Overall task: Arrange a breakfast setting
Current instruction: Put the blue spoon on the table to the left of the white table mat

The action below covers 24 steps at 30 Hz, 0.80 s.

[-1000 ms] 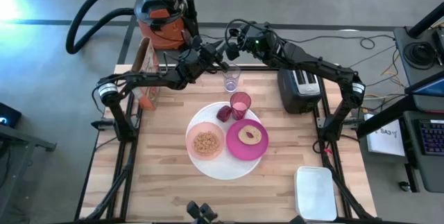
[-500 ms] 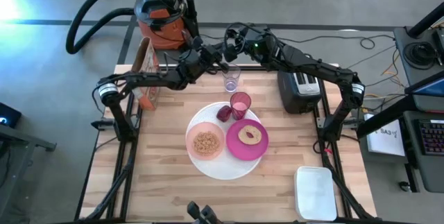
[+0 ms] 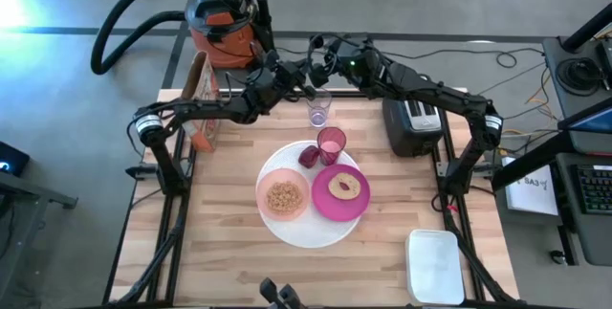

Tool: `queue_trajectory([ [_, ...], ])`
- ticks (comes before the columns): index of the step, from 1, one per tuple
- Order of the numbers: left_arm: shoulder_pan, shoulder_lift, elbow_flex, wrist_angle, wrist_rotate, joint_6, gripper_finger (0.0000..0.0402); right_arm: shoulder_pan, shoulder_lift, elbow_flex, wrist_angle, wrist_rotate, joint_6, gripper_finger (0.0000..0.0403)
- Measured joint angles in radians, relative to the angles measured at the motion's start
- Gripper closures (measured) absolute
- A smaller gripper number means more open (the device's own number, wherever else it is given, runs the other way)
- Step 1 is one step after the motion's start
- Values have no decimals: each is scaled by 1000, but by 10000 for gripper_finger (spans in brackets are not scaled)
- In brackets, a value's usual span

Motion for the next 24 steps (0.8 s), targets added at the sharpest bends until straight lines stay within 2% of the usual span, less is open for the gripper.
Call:
queue_trajectory([
  [4,-1,0,0,-1,17,-9,400,0,-3,0,-27,-63,-8,373],
  [9,2,-3,0,-45,18,-28,400,0,-33,-1,-120,-67,-20,327],
  [15,4,-24,0,-129,16,-127,401,-1,-84,-1,-286,-67,3,278],
  [20,3,-42,0,-236,15,-225,401,0,-114,-1,-417,-67,107,262],
  [24,-5,-53,-3,-343,14,-269,401,-1,-119,-1,-520,-67,113,259],
])
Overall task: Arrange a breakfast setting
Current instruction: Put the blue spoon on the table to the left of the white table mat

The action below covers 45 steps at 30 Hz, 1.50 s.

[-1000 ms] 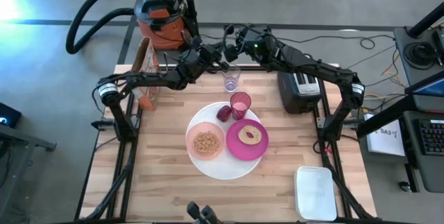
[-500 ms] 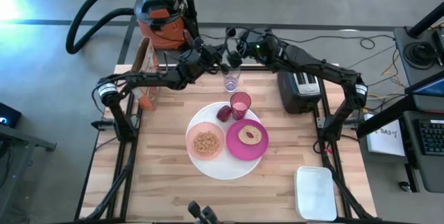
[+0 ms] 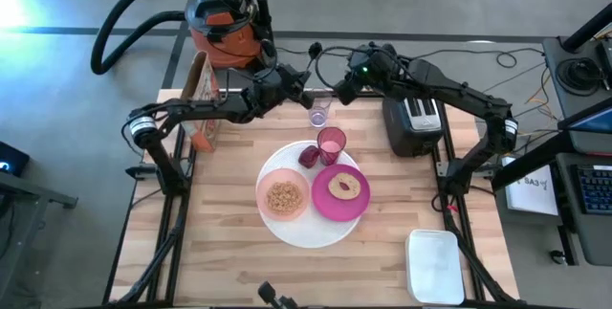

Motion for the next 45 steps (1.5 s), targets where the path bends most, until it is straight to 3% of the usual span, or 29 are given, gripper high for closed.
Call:
queue_trajectory([
  [10,-90,-179,-70,-364,-29,-47,401,0,-27,0,-185,0,3,270],
  [18,-247,-437,-259,-462,-218,-215,401,12,-135,-98,-153,-80,-38,269],
  [24,-386,-555,-400,-470,-392,-440,401,68,-282,-312,94,-139,-102,276],
  [32,-537,-544,-425,-584,-530,-677,402,199,-497,-665,525,-211,-143,285],
  [40,-656,-538,-425,-818,-538,-1030,402,327,-668,-979,830,-211,-149,287],
  [45,-702,-508,-421,-880,-469,-1183,402,381,-746,-1151,991,-211,-142,289],
])
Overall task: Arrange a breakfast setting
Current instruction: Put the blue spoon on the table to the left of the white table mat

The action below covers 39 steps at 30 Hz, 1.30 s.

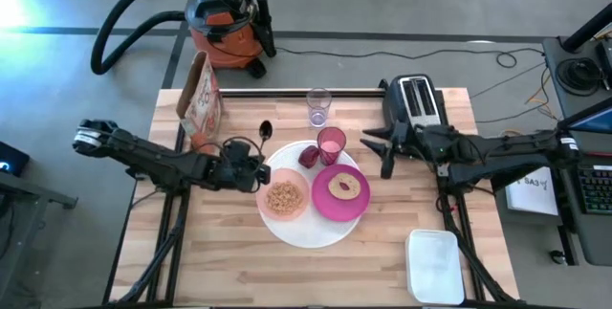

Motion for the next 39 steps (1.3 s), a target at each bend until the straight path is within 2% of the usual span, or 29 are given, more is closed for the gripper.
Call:
queue_trajectory([
  [11,-87,135,156,-409,108,-346,401,38,-148,-319,250,5,111,289],
  [15,-142,198,209,-496,164,-481,401,38,-199,-422,334,8,138,292],
  [20,-223,248,218,-557,246,-663,401,38,-259,-497,372,8,127,299],
  [23,-251,273,197,-560,285,-749,401,38,-294,-517,372,7,125,304],
  [27,-267,294,169,-517,337,-778,401,44,-328,-530,371,1,123,309],
  [39,-267,336,64,-306,275,-829,399,48,-337,-532,338,-2,150,317],
])
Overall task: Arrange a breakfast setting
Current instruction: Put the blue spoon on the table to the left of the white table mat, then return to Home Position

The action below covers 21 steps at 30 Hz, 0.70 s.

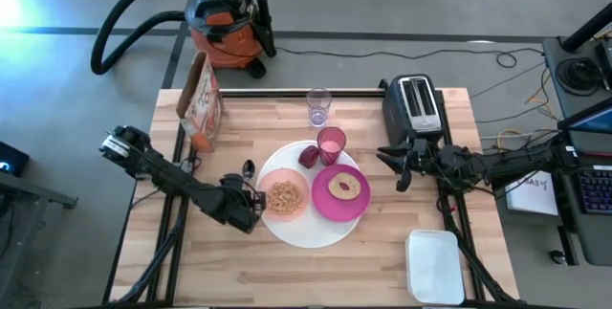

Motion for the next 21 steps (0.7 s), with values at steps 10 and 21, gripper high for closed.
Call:
queue_trajectory([
  [10,2,25,-23,63,-57,-49,393,0,0,0,0,2,0,316],
  [21,4,27,-24,63,-56,-40,329,0,0,0,0,2,-1,316],
])
